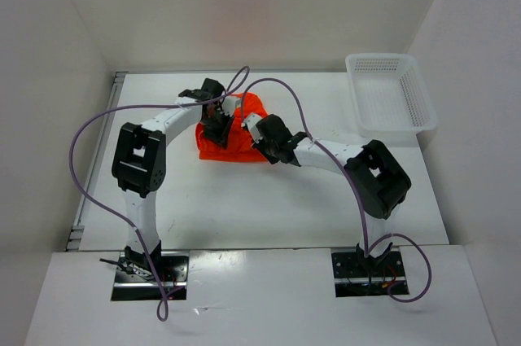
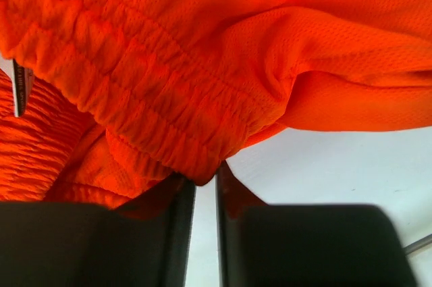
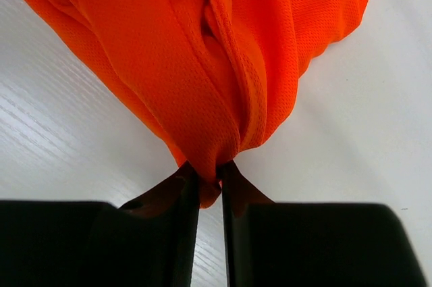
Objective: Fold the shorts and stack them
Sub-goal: Fold the shorts
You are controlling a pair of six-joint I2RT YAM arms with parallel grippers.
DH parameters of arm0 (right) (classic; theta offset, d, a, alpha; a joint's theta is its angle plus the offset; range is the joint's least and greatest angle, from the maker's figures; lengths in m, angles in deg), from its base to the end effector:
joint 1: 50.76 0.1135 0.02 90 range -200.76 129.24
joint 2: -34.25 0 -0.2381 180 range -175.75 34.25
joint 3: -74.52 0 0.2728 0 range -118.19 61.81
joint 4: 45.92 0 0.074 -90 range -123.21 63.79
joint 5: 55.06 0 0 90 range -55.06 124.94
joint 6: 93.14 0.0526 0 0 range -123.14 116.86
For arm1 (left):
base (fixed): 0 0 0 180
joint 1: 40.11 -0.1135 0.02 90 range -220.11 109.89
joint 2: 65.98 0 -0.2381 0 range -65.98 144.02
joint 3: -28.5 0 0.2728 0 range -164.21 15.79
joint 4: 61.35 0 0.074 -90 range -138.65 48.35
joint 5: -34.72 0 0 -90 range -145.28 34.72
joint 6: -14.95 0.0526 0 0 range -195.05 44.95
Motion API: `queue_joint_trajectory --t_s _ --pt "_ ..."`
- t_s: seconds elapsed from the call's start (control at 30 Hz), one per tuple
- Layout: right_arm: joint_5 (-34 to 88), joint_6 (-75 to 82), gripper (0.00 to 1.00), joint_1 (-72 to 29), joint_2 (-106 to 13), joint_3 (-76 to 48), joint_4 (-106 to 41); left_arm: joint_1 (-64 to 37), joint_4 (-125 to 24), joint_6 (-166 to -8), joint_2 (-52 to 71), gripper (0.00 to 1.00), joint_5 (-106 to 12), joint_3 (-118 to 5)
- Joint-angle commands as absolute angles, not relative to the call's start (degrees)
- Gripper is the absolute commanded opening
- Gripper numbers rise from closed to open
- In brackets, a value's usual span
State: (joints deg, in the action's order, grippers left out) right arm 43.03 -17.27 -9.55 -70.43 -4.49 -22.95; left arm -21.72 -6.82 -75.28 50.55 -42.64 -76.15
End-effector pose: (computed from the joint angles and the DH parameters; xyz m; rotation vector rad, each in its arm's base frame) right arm 0.3130 0.2642 0.1310 -1.0614 2.1626 0.0473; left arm 0.4172 -0.1508 0.1555 0.4958 2.7003 -0.3927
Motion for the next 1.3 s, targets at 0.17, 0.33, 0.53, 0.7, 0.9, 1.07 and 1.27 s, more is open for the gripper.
queue_joint_trajectory --t_s 0.17,0.33,0.53,0.7,0.9,1.07,1.27 --pt "40.13 -17.02 0.79 -9.71 -66.56 -5.33 -21.01 -21.92 -8.92 -75.05 51.26 0.00 -39.64 -77.19" --pt "36.61 -17.64 0.95 -11.82 -62.79 -4.81 -18.62 -23.58 -6.64 -75.05 46.44 0.00 -40.34 -81.49" --pt "34.85 -18.34 1.00 -13.40 -62.78 -3.75 -19.75 -24.72 0.21 -75.05 43.27 0.00 -44.29 -93.17" --pt "35.37 -18.87 1.00 -13.93 -62.78 -3.75 -20.91 -27.54 3.91 -75.05 41.43 0.00 -44.82 -88.90" --pt "35.37 -18.87 1.00 -13.93 -62.26 -1.91 -21.52 -31.06 1.63 -75.05 39.84 0.00 -43.95 -73.87" --pt "34.33 -18.87 1.00 -13.93 -62.25 -1.91 -22.05 -31.58 -3.72 -75.05 40.89 0.00 -41.66 -62.98" --pt "34.32 -18.87 1.00 -13.93 -62.78 -1.91 -22.05 -33.43 -6.72 -75.05 43.18 0.04 -42.18 -61.46"
